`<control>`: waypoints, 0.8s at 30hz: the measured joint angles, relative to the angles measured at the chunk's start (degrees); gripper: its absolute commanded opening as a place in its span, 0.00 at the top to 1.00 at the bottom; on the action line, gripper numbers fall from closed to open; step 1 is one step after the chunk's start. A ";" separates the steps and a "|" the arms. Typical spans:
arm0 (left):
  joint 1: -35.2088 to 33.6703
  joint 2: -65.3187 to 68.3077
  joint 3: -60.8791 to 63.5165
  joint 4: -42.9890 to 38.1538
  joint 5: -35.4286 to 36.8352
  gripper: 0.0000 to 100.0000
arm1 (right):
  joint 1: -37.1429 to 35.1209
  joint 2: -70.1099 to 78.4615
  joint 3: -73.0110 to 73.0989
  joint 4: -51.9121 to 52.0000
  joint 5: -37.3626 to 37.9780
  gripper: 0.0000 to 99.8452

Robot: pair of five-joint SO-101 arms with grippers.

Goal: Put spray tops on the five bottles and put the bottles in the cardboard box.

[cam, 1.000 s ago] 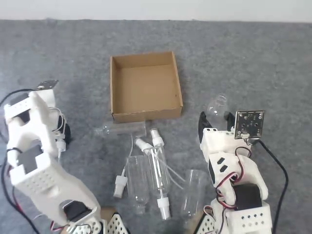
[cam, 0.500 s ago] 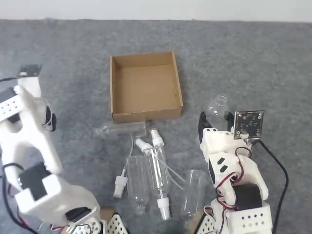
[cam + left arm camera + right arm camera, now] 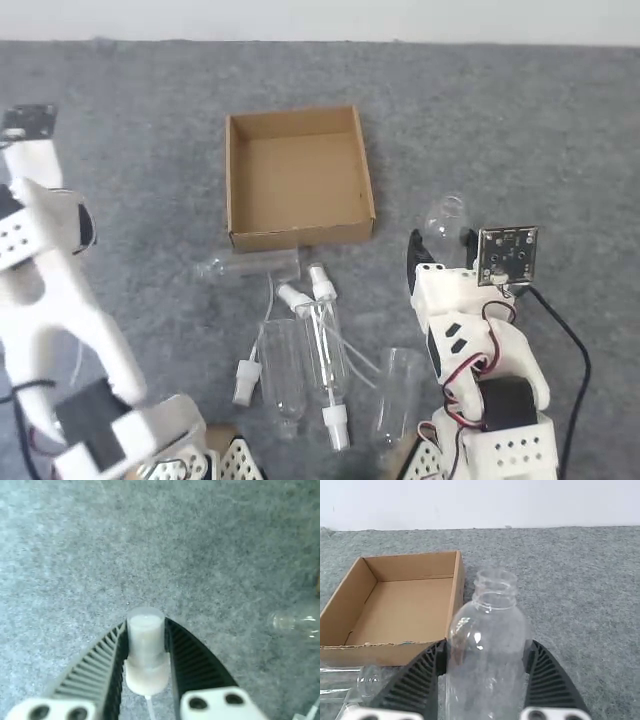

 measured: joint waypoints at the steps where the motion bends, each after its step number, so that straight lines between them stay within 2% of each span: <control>1: 0.44 -1.49 0.00 0.70 0.44 0.99 | 0.00 0.00 0.00 0.00 0.00 0.92; 7: 5.10 -10.90 0.00 5.63 2.99 0.99 | 0.00 0.00 0.00 0.00 0.00 0.92; 16: 11.08 -21.98 2.46 5.89 8.88 0.99 | 0.00 0.00 0.00 0.00 0.00 0.92; 24: 16.88 -32.09 4.66 5.89 12.40 0.99 | -2.99 0.00 0.00 2.11 0.00 0.92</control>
